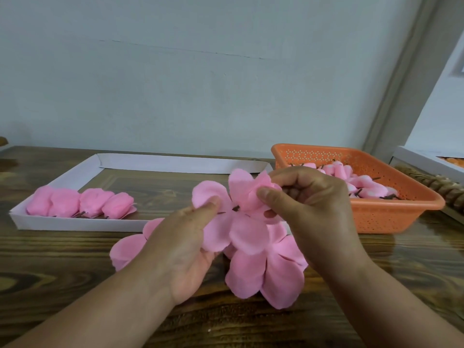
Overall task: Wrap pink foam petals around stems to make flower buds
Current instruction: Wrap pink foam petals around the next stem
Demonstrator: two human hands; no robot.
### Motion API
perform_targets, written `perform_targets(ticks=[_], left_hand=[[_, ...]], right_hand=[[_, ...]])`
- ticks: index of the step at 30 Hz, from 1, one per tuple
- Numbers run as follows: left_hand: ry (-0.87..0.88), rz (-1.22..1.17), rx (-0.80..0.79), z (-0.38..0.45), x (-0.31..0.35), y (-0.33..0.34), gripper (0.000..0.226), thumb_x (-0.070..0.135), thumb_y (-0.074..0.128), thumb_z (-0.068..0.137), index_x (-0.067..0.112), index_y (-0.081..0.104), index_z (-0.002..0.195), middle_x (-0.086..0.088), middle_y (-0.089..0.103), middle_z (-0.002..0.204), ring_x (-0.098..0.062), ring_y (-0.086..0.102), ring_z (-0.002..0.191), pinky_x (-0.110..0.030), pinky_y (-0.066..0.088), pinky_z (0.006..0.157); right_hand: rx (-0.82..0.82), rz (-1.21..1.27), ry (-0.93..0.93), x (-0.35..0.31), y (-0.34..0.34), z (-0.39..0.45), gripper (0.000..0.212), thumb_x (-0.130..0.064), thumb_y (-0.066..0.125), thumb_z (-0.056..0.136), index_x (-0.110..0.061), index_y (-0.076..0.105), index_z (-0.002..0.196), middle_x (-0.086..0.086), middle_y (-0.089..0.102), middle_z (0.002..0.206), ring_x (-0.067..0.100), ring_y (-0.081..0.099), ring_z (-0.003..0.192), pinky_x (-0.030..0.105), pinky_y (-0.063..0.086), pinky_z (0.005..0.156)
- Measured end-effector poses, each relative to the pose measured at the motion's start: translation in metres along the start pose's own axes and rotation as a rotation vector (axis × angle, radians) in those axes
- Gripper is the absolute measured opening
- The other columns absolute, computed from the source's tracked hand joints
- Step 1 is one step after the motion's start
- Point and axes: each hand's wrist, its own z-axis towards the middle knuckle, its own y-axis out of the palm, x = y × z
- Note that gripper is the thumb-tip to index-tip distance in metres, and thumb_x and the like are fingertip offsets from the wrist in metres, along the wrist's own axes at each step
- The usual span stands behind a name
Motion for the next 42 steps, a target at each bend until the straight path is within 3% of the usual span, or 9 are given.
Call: perform_targets(ticks=[8, 11, 13, 17, 21, 25, 30, 38, 42], left_hand=[[-0.021, -0.094, -0.143, -0.004, 0.002, 0.001, 0.036, 0.028, 0.052, 0.088, 0.005, 0.065, 0.113, -0.014, 0.072, 0.108, -0.021, 0.070, 0.097, -0.028, 0.059, 0.070], [-0.030, -0.039, -0.216, -0.005, 0.007, 0.000, 0.059, 0.044, 0.055, 0.081, 0.003, 0.060, 0.124, -0.015, 0.066, 0.120, -0.024, 0.065, 0.111, -0.031, 0.056, 0.084], [-0.062, -0.036, -0.225, -0.005, 0.009, -0.001, 0.066, 0.050, 0.060, 0.071, 0.003, 0.066, 0.118, -0.015, 0.068, 0.116, -0.023, 0.067, 0.106, -0.030, 0.058, 0.079], [-0.155, -0.090, -0.175, 0.000, 0.011, -0.005, 0.058, 0.049, 0.065, 0.066, 0.002, 0.075, 0.099, -0.016, 0.072, 0.104, -0.024, 0.072, 0.091, -0.036, 0.055, 0.076], [-0.157, -0.042, -0.125, 0.002, 0.007, -0.006, 0.057, 0.037, 0.074, 0.061, 0.002, 0.071, 0.107, -0.017, 0.071, 0.108, -0.028, 0.070, 0.098, -0.041, 0.049, 0.085], [-0.181, 0.001, -0.012, 0.002, 0.004, -0.005, 0.046, 0.023, 0.073, 0.065, 0.000, 0.071, 0.105, -0.017, 0.072, 0.103, -0.028, 0.070, 0.095, -0.038, 0.051, 0.081], [-0.166, -0.027, 0.002, -0.002, 0.007, -0.003, 0.032, 0.022, 0.060, 0.086, -0.002, 0.065, 0.107, -0.016, 0.074, 0.095, -0.023, 0.073, 0.080, -0.032, 0.060, 0.059], [-0.055, 0.137, 0.017, -0.004, 0.004, 0.000, 0.027, 0.023, 0.059, 0.090, 0.005, 0.067, 0.108, -0.011, 0.075, 0.095, -0.020, 0.073, 0.083, -0.027, 0.057, 0.055], [-0.001, 0.231, 0.028, -0.007, 0.005, 0.000, 0.022, 0.022, 0.056, 0.091, 0.008, 0.070, 0.100, -0.007, 0.074, 0.079, -0.014, 0.069, 0.057, -0.019, 0.046, 0.041]], right_hand=[[-0.070, -0.094, -0.090, -0.001, -0.002, -0.001, 0.008, 0.006, 0.071, 0.075, -0.001, 0.068, 0.073, 0.013, 0.068, 0.075, 0.031, 0.063, 0.069, 0.048, 0.052, 0.062], [-0.152, -0.117, -0.167, -0.004, -0.006, 0.000, 0.015, 0.004, 0.073, 0.073, -0.010, 0.068, 0.070, 0.001, 0.067, 0.075, 0.015, 0.064, 0.070, 0.038, 0.054, 0.062], [-0.227, -0.154, -0.211, -0.005, -0.007, 0.000, 0.011, -0.001, 0.070, 0.073, -0.012, 0.068, 0.072, 0.000, 0.067, 0.077, 0.013, 0.064, 0.073, 0.030, 0.054, 0.062], [-0.326, -0.246, -0.276, -0.005, -0.010, 0.000, 0.002, -0.003, 0.070, 0.074, -0.001, 0.069, 0.076, 0.003, 0.067, 0.080, 0.014, 0.063, 0.077, 0.016, 0.049, 0.064], [-0.384, -0.275, -0.328, -0.006, -0.011, 0.000, 0.004, -0.001, 0.071, 0.075, 0.000, 0.069, 0.078, 0.004, 0.066, 0.080, 0.012, 0.060, 0.073, 0.013, 0.046, 0.063], [-0.432, -0.307, -0.376, -0.006, -0.009, -0.002, 0.002, -0.002, 0.069, 0.076, -0.002, 0.067, 0.075, 0.001, 0.066, 0.081, 0.012, 0.060, 0.073, 0.022, 0.049, 0.062], [-0.390, -0.346, -0.386, -0.001, -0.008, -0.001, 0.003, -0.003, 0.070, 0.075, -0.003, 0.066, 0.074, 0.003, 0.065, 0.080, 0.014, 0.060, 0.071, 0.030, 0.048, 0.060], [-0.358, -0.391, -0.348, 0.006, -0.005, -0.003, 0.005, -0.003, 0.070, 0.077, -0.007, 0.068, 0.077, -0.003, 0.063, 0.080, 0.015, 0.059, 0.072, 0.030, 0.049, 0.060], [-0.339, -0.388, -0.339, 0.006, -0.004, -0.003, 0.006, 0.000, 0.070, 0.077, -0.006, 0.070, 0.077, -0.001, 0.063, 0.079, 0.014, 0.059, 0.075, 0.028, 0.050, 0.061]])
